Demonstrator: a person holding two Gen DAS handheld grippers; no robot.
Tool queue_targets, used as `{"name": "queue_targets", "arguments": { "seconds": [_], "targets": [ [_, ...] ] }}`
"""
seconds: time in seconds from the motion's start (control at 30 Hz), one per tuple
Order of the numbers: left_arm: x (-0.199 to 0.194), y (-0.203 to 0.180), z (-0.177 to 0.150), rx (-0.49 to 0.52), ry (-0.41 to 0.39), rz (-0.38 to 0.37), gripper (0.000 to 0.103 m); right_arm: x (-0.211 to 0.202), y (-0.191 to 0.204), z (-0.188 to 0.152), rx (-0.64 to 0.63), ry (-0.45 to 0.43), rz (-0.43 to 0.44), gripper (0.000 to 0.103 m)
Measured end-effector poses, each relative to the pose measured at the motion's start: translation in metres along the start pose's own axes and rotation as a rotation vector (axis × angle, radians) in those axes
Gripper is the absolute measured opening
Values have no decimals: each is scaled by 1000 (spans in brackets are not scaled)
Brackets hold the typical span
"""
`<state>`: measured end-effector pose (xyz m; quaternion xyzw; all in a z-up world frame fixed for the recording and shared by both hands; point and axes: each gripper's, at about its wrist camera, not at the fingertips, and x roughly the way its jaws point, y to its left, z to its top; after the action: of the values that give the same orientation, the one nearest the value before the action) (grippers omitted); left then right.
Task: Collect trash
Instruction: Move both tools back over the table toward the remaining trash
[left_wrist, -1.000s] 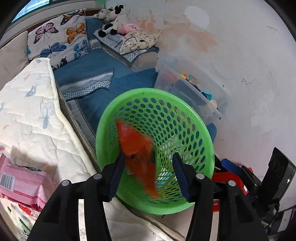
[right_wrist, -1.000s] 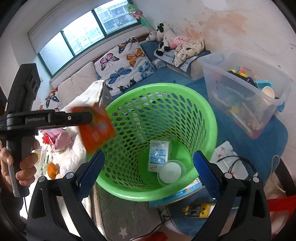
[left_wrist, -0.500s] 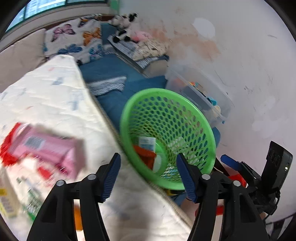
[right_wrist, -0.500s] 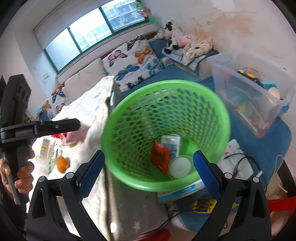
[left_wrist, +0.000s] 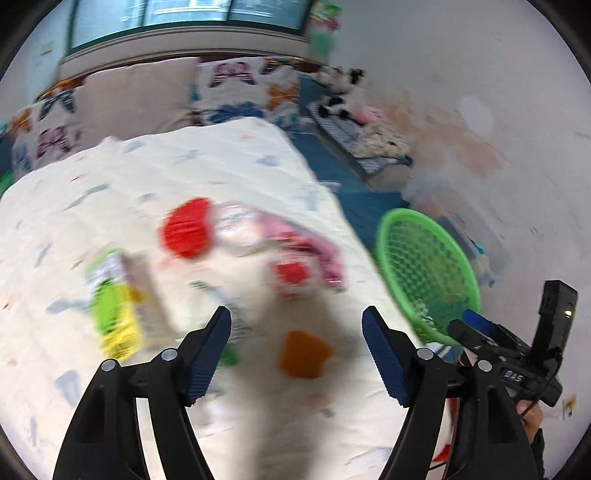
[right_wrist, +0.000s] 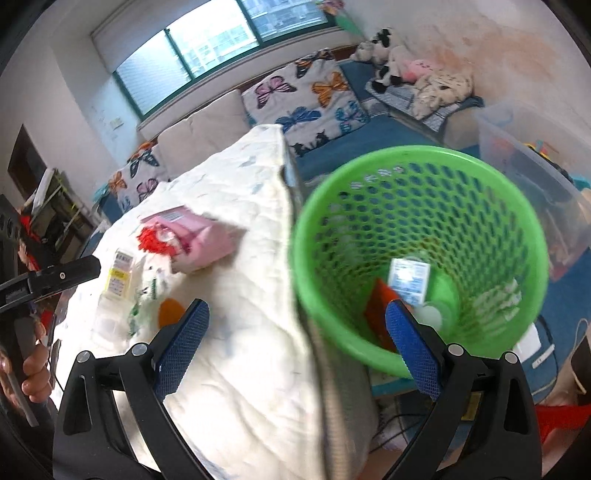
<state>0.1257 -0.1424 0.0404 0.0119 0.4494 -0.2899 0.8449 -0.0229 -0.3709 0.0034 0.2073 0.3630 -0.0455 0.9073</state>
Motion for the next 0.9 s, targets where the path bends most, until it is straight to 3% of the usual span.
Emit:
{"name": "queue_targets", "arguments": {
  "seconds": [0.37, 0.9],
  "targets": [
    [-34, 88, -19, -174, -50, 33, 72, 16, 76, 3, -133, 27, 24, 95],
    [-45, 127, -24, -251, -77, 76, 79, 38, 120, -5, -247, 84, 57, 95]
  ]
}}
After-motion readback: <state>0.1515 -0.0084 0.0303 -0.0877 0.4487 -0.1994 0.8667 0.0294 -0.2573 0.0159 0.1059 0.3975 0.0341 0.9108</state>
